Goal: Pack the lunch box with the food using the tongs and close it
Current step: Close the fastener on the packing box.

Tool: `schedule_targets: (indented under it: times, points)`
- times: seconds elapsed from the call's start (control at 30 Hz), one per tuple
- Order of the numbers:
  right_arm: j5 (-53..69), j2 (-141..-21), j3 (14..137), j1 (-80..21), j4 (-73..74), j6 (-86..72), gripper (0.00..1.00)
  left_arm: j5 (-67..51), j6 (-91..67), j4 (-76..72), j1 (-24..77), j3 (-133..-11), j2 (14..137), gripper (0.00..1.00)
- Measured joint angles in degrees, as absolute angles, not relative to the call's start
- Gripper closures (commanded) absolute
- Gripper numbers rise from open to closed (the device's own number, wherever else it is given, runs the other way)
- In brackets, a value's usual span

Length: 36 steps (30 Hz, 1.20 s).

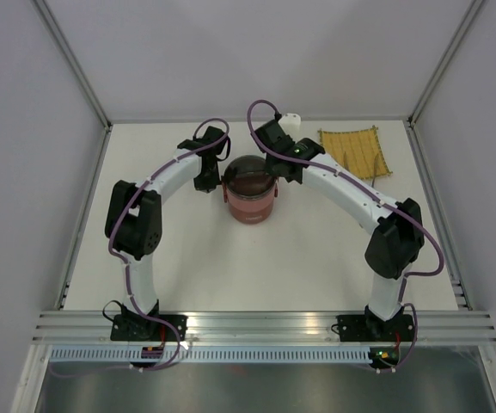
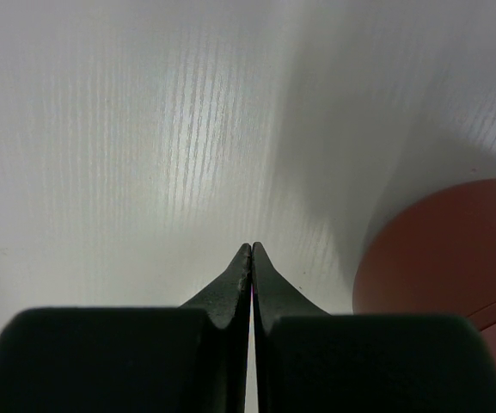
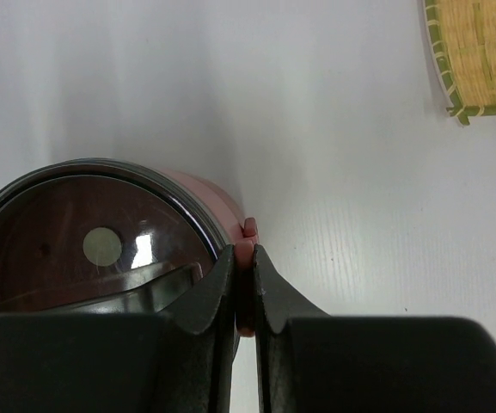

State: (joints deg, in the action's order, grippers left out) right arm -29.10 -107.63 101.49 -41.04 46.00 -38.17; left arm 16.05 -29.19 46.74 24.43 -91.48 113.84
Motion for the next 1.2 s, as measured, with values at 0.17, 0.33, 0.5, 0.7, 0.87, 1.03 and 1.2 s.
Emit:
schedule_targets:
  times: [0.17,0.33,0.5,0.7,0.87,1.03,1.2]
  points:
    - [-29.50,-107.33,100.90,-41.10,45.43,-38.37,1.00,16.80,-29.43,46.54,24.62,-91.02,113.47,0.98]
    - [-30.00,-107.13,100.60,-41.52,45.34,-38.15,1.00,16.97,-29.80,44.86,24.62,-87.96,111.55,0.98]
    - [-28.97,-105.45,98.19,-41.54,42.98,-38.19,1.00,14.63,-29.67,43.83,24.14,-84.47,107.22,0.97]
    - [-23.24,-104.95,97.01,-41.85,39.24,-38.44,0.73,11.77,-28.49,41.45,21.61,-83.99,99.59,0.96]
    - [-17.78,-105.27,97.01,-42.30,39.09,-38.35,0.63,11.22,-27.18,40.73,21.58,-86.65,95.57,0.96]
    - [-13.04,-104.66,95.46,-41.98,37.54,-38.39,0.53,9.91,-26.52,39.72,22.15,-89.19,95.20,0.96]
    - [-9.10,-102.06,90.78,-40.47,33.98,-39.59,0.52,10.07,-25.61,40.69,23.38,-90.43,95.20,0.96]
